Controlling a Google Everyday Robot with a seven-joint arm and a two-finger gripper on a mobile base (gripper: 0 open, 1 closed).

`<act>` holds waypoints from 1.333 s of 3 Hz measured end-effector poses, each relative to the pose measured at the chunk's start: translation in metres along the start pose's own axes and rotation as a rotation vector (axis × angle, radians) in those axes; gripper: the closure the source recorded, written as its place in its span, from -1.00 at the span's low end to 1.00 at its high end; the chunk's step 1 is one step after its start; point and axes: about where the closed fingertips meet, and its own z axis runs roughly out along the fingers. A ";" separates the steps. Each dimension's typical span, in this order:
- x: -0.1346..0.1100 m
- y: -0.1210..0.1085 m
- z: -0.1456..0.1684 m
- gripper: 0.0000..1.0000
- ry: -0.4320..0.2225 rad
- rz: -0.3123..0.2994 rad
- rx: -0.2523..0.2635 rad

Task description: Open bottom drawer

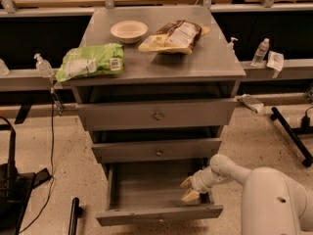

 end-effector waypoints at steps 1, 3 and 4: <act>-0.011 -0.011 -0.025 -0.08 -0.061 -0.011 0.001; -0.021 -0.014 -0.044 -0.86 -0.101 -0.025 -0.002; -0.022 -0.013 -0.042 -1.00 -0.101 -0.024 -0.005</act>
Offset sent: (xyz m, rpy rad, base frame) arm 0.0324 -0.0249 0.0850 0.1420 -0.0576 0.0057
